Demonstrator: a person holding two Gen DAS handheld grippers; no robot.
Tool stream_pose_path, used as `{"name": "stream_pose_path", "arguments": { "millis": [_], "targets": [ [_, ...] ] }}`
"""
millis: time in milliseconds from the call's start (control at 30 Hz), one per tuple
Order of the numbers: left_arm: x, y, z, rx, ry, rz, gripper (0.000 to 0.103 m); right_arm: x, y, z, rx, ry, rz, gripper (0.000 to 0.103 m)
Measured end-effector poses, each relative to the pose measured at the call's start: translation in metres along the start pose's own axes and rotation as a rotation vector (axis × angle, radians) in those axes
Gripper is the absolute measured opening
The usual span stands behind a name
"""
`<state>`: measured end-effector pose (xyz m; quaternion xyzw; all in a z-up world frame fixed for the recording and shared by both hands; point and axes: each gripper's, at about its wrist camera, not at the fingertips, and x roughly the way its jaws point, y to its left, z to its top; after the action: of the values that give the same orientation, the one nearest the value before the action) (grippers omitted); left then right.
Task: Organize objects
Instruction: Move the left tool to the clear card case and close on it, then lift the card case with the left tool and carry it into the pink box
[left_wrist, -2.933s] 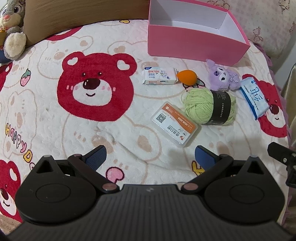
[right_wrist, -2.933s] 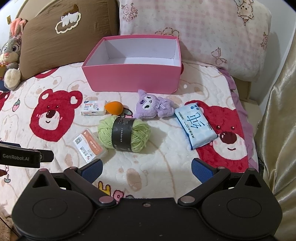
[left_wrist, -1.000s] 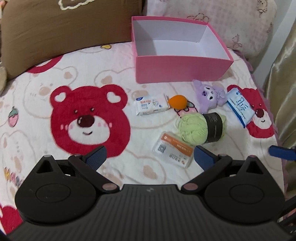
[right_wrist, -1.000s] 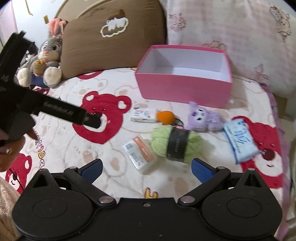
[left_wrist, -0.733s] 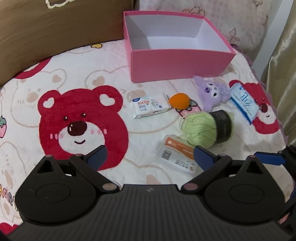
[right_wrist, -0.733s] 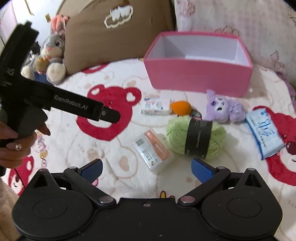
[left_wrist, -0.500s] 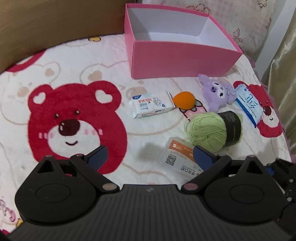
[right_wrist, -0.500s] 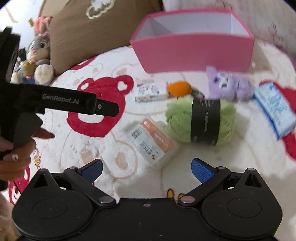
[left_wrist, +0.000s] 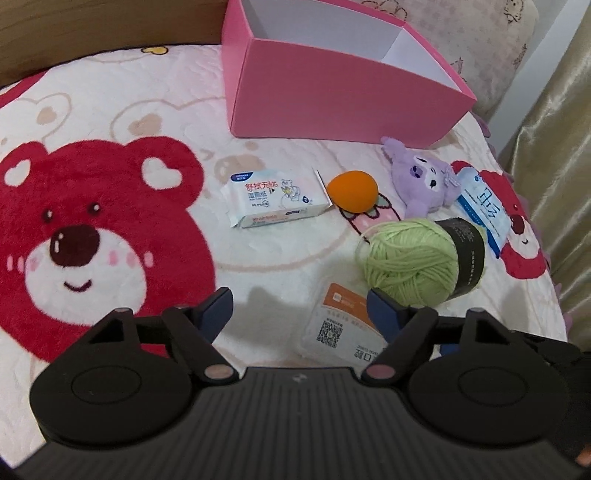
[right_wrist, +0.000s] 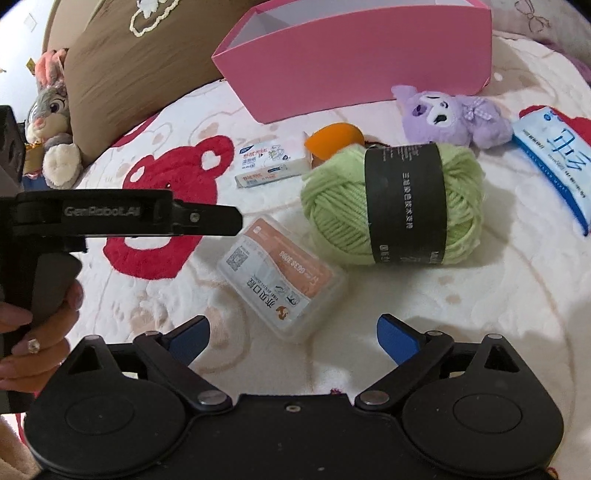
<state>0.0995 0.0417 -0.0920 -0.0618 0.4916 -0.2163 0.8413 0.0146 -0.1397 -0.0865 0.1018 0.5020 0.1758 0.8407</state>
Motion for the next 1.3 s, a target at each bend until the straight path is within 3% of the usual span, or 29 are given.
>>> {"name": "stream_pose_path", "arguments": {
  "millis": [200, 300, 333, 400, 467, 533, 700, 900, 1067, 1300],
  "targets": [
    [0.016, 0.000, -0.002, 0.001, 0.017, -0.021, 0.077, 0.009, 0.003, 0.002, -0.035, -0.007, -0.014, 0.097],
    [0.025, 0.001, -0.005, -0.014, 0.041, -0.047, 0.062, 0.018, 0.004, 0.002, -0.034, 0.013, -0.019, 0.091],
    [0.028, 0.003, -0.006, -0.035, 0.049, -0.064, 0.062, 0.020, 0.005, 0.002, -0.031, 0.017, -0.020, 0.087],
    [0.030, 0.007, -0.007, -0.092, 0.059, -0.123, 0.049, 0.024, 0.006, 0.002, -0.034, 0.023, -0.016, 0.078],
    [0.031, 0.009, -0.009, -0.132, 0.073, -0.148, 0.047, 0.028, 0.008, 0.003, -0.038, 0.025, -0.027, 0.067],
    [0.030, 0.008, -0.011, -0.151, 0.076, -0.143, 0.047, 0.029, 0.009, 0.003, -0.046, 0.024, -0.048, 0.063],
    [0.027, 0.014, -0.024, -0.285, 0.122, -0.163, 0.047, 0.025, 0.018, 0.000, -0.143, 0.009, -0.104, 0.066],
    [0.032, 0.013, -0.028, -0.363, 0.115, -0.141, 0.053, 0.035, 0.017, 0.000, -0.187, 0.004, -0.096, 0.080],
    [0.028, 0.008, -0.031, -0.368, 0.087, -0.121, 0.053, 0.039, 0.010, 0.002, -0.172, -0.018, -0.058, 0.083],
    [0.007, -0.002, -0.034, -0.332, 0.074, -0.100, 0.053, 0.025, 0.022, -0.002, -0.215, -0.053, -0.077, 0.079]
  ]
}}
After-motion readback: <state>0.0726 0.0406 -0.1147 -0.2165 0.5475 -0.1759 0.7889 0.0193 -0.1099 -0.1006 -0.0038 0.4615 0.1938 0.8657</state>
